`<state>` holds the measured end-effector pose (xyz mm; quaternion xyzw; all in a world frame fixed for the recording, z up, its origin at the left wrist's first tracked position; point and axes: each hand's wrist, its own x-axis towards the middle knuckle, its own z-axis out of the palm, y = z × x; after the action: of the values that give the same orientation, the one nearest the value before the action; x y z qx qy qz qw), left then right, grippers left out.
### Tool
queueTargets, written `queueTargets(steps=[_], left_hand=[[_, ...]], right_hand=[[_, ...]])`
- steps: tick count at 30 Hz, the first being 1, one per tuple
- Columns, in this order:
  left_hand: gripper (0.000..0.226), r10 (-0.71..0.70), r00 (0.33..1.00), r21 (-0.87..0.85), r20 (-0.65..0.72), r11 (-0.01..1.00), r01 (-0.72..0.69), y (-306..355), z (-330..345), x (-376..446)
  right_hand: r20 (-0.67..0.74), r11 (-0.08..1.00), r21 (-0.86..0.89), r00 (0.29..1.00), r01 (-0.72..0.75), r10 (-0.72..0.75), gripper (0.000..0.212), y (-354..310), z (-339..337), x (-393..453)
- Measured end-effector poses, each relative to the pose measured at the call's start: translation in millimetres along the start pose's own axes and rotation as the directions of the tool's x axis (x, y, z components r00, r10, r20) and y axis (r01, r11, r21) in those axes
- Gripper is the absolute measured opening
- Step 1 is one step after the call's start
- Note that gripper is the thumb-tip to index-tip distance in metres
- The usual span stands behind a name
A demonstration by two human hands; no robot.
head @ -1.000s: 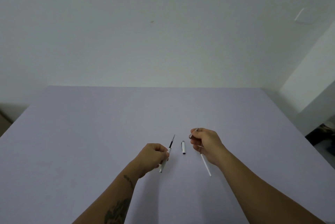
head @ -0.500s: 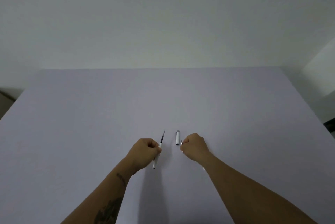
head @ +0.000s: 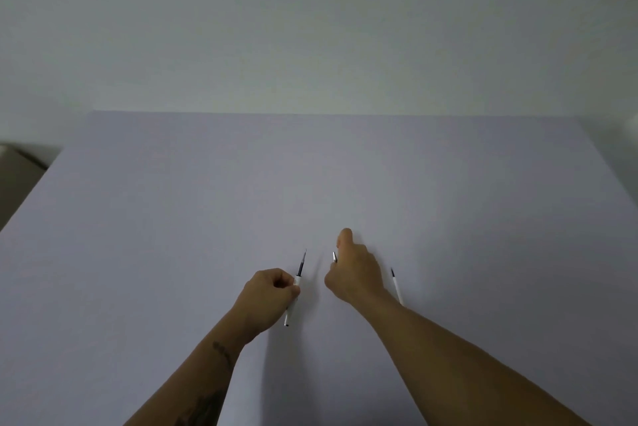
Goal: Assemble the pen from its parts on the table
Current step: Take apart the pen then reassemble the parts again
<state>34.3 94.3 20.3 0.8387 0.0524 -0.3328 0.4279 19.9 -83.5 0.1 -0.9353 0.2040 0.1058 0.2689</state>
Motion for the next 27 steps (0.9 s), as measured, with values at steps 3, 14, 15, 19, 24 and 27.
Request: queueTargets(steps=[3,14,15,19,24,27], left_hand=[[0.012,-0.009,1.0,-0.021,0.014,1.0,0.01,-4.7,-5.1,-1.2],[0.015,0.046,0.998,-0.022,0.032,0.999,-0.045,5.8,-21.0,7.2],[0.015,0.057,0.998,-0.018,0.036,0.998,-0.056,9.3,-18.7,7.3],[0.011,0.121,0.99,0.033,0.065,0.992,-0.124,27.2,-4.3,7.7],[0.01,0.164,0.981,0.075,0.101,0.982,-0.172,45.9,15.0,6.3],[0.011,0.149,0.985,0.108,0.091,0.981,-0.159,48.6,26.3,4.3]], right_hand=[[0.01,0.998,-0.052,1.0,-0.026,0.026,0.041,-2.9,6.3,5.2],[0.033,0.926,0.342,0.987,-0.159,0.157,0.017,-5.6,-2.4,6.8],[0.088,0.865,0.461,0.981,-0.196,0.175,0.016,-6.3,-6.5,3.9],[0.364,0.513,0.768,0.92,-0.385,0.145,0.014,-10.8,-22.2,-11.5],[0.363,0.376,0.837,0.918,-0.397,0.161,0.011,4.6,-40.6,-14.4],[0.316,0.308,0.88,0.929,-0.363,0.191,0.014,23.4,-60.5,-7.0]])
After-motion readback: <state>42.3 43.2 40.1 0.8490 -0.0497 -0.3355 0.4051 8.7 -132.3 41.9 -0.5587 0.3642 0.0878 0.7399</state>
